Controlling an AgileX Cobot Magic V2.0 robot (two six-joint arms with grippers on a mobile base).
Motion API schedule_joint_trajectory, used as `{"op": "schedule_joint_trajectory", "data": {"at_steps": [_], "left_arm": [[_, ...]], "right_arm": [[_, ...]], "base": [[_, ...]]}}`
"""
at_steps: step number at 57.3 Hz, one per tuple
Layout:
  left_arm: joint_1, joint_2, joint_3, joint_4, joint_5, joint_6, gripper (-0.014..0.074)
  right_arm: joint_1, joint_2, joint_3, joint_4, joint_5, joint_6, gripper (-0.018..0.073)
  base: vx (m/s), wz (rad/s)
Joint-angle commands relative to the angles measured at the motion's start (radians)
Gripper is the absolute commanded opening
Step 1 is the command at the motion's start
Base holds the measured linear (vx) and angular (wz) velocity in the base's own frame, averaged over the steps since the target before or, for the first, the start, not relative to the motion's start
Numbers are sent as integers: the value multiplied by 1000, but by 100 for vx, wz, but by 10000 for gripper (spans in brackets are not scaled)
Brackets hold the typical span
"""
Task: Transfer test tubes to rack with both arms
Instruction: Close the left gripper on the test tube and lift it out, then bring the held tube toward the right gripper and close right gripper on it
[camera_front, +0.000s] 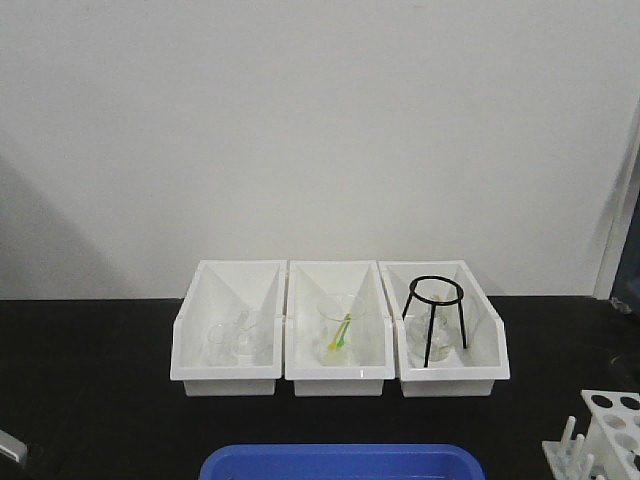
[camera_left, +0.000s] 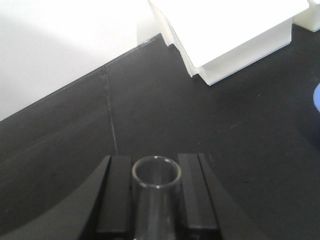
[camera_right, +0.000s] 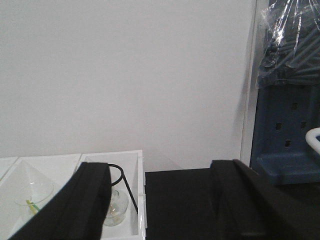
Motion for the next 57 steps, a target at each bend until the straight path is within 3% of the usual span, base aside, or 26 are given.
{"op": "schedule_joint_trajectory", "data": {"at_steps": [1,20,31,41,47,57], "left_arm": [[-7,-40,-28,-8,-114,-1,-22],[-7,-284,-39,-8,-81,-1,-20],[-7,-442,-182,-8,233,-7,-21],[-7,-498,-378,-8,522,-145,-21],[-23,-497,-467,-8,604,-200,-21],[-119,-496,-530,-8,606,-215,-21]], "right_arm": [[0,-7,-34,-6,-76,-12,468],[0,-7,-34,-6,-66,-12,468],[0,-7,-34,-6,-18,-12,468],[2,-7,-34,-6,68,-29,468],[30,-7,-34,-6,72,-81,468],[190,-1,-34,-6,68,-162,468]], "base": [[0,0],[0,0],[0,0],[0,0],[0,0],[0,0]]}}
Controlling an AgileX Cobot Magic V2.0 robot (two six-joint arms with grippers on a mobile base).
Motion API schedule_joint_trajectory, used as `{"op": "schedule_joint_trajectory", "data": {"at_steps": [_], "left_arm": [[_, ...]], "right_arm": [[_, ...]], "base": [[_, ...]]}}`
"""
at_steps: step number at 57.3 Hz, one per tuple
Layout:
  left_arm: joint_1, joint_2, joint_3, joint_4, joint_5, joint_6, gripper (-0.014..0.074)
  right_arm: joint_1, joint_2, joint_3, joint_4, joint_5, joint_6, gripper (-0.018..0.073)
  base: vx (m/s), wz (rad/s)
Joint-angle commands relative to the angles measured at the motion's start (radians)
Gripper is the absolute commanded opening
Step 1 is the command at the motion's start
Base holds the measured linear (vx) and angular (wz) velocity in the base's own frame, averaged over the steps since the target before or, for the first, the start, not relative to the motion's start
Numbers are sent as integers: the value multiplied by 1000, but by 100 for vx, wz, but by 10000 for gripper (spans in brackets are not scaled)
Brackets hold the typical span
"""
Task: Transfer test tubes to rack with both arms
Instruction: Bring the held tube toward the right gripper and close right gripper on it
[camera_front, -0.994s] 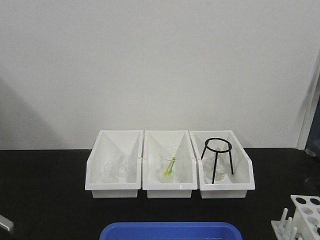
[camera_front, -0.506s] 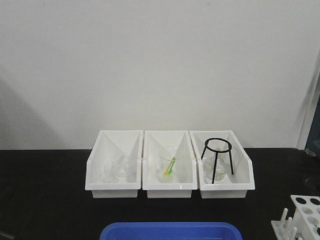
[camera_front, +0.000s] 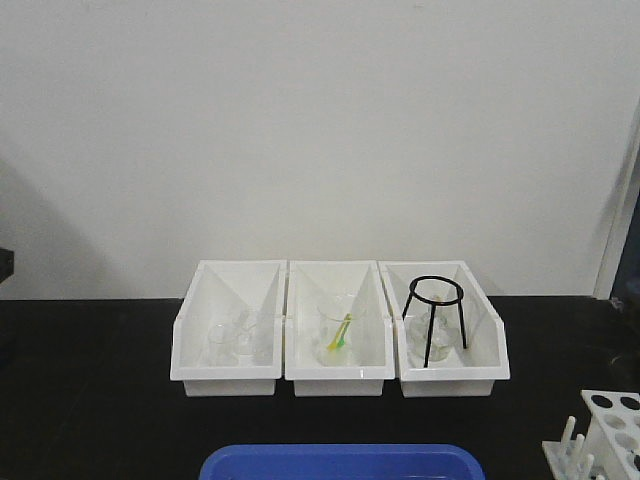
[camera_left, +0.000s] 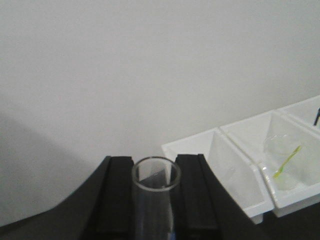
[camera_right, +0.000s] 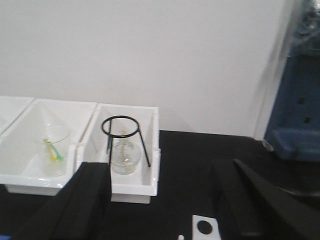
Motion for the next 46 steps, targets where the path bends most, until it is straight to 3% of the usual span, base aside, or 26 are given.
{"op": "schedule_joint_trajectory", "data": {"at_steps": [1,10,11,17,31,46], "left_arm": [[-61,-14,-54,-8,-76,-17,-21],[-191,0,-53,-18,-86,-49,-21],[-299,54,-53,-18,-166,-69,-21],[-361,99,-53,-18,-237,-92,-21],[-463,186,-53,-14,-373,-212,-21],[-541,208,-53,-14,-397,-244,-21]], "right_arm": [[87,2,-34,-5,-82,-47,468],[244,36,-34,6,-84,-46,468],[402,82,-34,56,-112,-46,468],[516,119,-34,91,-154,-46,468],[710,212,-34,112,-288,-43,468],[799,306,-34,123,-422,-42,468]], "base": [[0,0],[0,0],[0,0],[0,0],[0,0],[0,0]]}}
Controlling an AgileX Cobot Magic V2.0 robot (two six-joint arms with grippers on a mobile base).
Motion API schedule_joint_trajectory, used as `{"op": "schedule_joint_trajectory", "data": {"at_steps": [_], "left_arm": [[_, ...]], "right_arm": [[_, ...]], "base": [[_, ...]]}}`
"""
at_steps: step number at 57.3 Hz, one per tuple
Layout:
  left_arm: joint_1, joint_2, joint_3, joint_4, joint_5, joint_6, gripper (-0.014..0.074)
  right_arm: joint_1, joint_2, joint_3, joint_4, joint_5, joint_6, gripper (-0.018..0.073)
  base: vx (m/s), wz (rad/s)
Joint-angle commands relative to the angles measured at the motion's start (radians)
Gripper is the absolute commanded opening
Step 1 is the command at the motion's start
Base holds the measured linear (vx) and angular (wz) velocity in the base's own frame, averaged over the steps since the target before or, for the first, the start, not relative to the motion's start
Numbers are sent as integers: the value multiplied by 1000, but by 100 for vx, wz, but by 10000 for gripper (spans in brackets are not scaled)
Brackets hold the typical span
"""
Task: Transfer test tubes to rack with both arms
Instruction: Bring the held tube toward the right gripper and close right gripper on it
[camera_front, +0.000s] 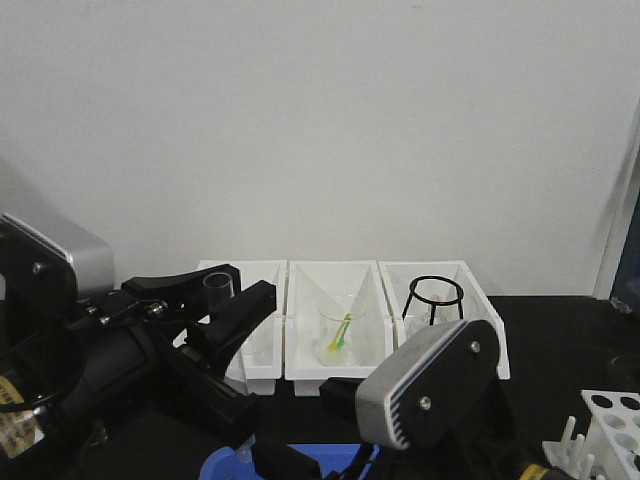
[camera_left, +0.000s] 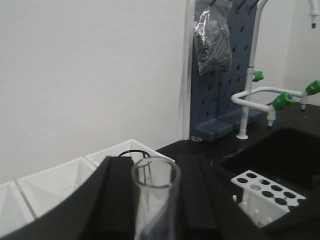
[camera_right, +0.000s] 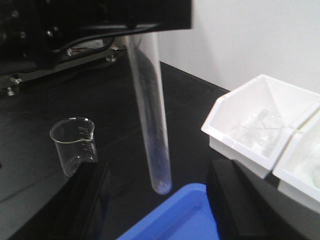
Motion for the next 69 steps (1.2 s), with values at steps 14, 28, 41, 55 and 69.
{"op": "schedule_joint_trajectory", "data": {"at_steps": [14,28,41,55,69], "left_arm": [[-24,-18,-35,-6,-66,-21,-21],[-24,-9,-35,1,-20,-40,-21],[-24,0,-35,1,-5,-48,-21],[-24,0,-35,2,6,-48,-21],[-24,0,-35,2,16,-48,-21]], "right_arm": [[28,70,-34,0,-268,-1,468],[28,147,-34,0,-415,0,468],[28,210,-38,-1,-500,33,468],[28,264,-38,0,-599,52,447],[28,277,-38,3,-621,57,397]], "base": [[0,0],[0,0],[0,0],[0,0],[0,0]]}}
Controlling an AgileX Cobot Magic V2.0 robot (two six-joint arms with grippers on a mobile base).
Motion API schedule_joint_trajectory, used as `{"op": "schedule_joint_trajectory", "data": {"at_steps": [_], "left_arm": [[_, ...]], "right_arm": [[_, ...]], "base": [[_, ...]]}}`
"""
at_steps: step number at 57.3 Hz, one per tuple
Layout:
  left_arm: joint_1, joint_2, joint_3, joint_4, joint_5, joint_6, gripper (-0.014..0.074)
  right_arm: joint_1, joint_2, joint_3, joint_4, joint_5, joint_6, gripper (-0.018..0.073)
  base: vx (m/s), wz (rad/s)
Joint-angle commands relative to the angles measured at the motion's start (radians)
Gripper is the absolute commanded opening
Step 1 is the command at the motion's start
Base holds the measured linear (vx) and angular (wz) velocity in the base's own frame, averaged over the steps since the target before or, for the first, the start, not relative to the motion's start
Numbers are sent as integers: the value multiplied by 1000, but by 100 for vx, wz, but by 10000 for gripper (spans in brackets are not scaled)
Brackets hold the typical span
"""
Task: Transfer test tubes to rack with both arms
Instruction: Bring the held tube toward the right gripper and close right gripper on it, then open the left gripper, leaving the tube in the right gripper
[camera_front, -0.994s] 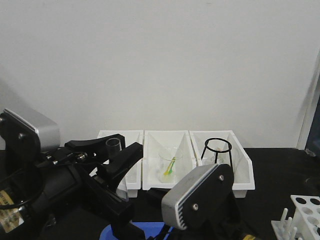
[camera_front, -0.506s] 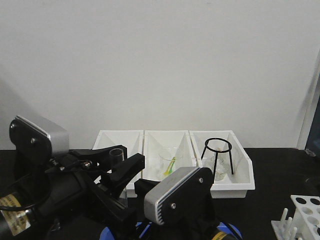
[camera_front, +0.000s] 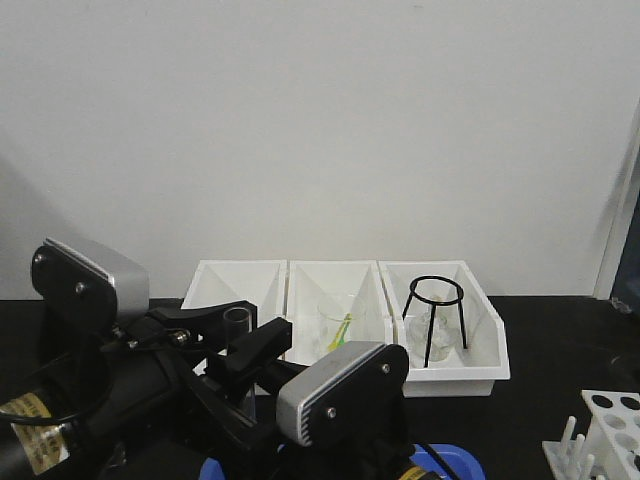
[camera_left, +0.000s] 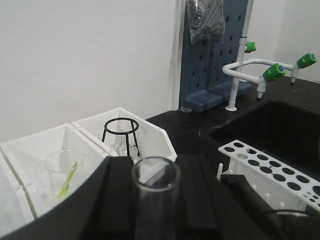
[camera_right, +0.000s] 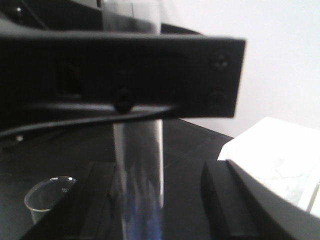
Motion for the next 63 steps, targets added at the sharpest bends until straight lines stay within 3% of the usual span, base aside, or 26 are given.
{"op": "schedule_joint_trajectory", "data": {"at_steps": [1,26,32,49,63], "left_arm": [[-6,-22,-35,1,-76,-10,-21],[-56,-22,-35,8,-77,-7,-21],[-55,-22,-35,8,-77,-7,-21],[-55,-22,-35,8,-77,-10,-17],[-55,-22,-35,8,-77,-8,6]], "right_arm": [[1,-28,-36,-9,-106,6,395],[1,-25,-36,-9,-128,26,353],[1,-25,-36,-8,-128,26,295],[1,-25,-36,-5,-142,26,-11],[1,-25,-36,-5,-142,26,-10]], "base": [[0,0],[0,0],[0,0],[0,0],[0,0]]}}
